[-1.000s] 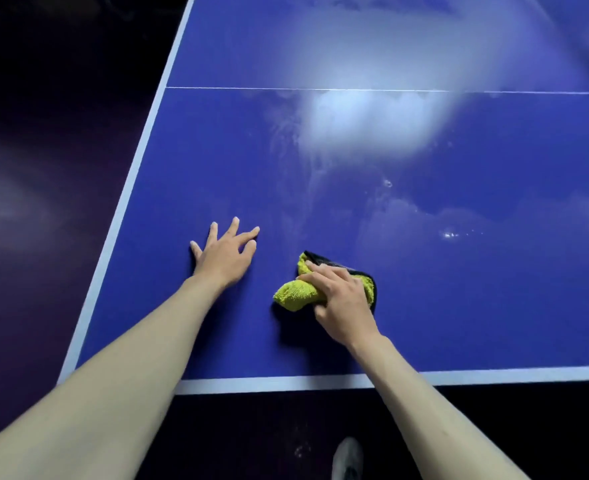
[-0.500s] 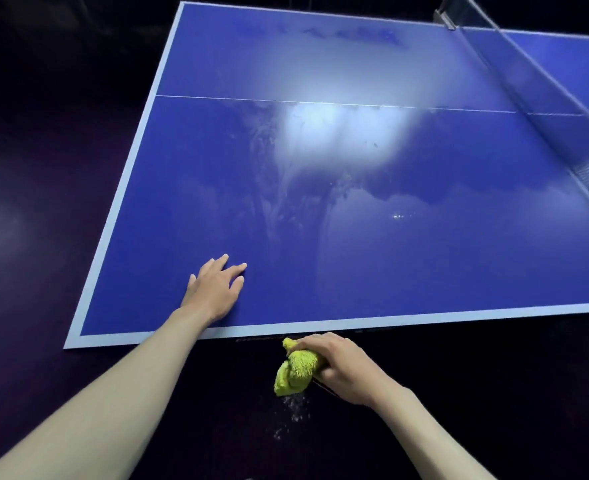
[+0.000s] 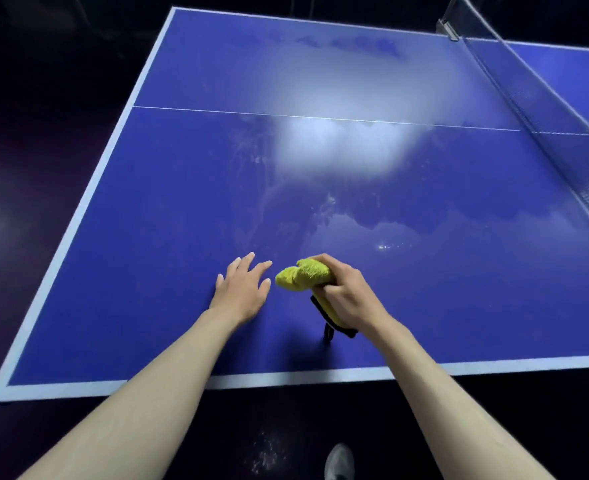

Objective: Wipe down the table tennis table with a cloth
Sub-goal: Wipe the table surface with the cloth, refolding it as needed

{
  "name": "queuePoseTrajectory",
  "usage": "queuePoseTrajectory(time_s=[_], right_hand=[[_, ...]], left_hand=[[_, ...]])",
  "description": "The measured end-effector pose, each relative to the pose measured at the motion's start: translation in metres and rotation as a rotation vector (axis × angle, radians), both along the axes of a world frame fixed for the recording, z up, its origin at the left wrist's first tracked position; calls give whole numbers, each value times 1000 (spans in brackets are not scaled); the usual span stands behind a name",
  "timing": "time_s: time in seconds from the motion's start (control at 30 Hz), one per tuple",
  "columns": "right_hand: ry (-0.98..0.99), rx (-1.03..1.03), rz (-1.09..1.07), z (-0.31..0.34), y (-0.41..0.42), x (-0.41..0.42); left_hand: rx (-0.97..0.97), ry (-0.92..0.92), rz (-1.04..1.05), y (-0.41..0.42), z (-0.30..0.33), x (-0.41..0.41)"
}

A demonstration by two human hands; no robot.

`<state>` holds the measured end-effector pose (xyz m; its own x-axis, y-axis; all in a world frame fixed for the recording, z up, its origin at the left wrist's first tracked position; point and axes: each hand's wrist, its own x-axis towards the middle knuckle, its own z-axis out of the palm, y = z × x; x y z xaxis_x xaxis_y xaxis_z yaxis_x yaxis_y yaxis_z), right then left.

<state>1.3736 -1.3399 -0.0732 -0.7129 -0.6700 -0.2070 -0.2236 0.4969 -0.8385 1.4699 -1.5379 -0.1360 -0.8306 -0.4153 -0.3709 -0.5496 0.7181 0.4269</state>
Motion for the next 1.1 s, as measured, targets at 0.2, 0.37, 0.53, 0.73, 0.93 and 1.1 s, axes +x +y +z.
queuePoseTrajectory(time_s=[0.2, 0.37, 0.53, 0.73, 0.93, 1.1], right_hand=[[117, 53, -184, -6, 16, -146], [258, 188, -334, -33, 54, -252], [402, 373, -390, -70, 100, -313], [462, 393, -416, -115, 94, -252], [486, 249, -108, -116, 45, -118], [512, 118, 162, -108, 41, 37]], left_hand=[[62, -128, 159, 4, -6, -63], [101, -172, 160, -5, 2, -60], [65, -145, 184, 4, 2, -63], [53, -116, 211, 10, -1, -65], [48, -149, 161, 8, 5, -67], [77, -197, 47, -1, 8, -62]])
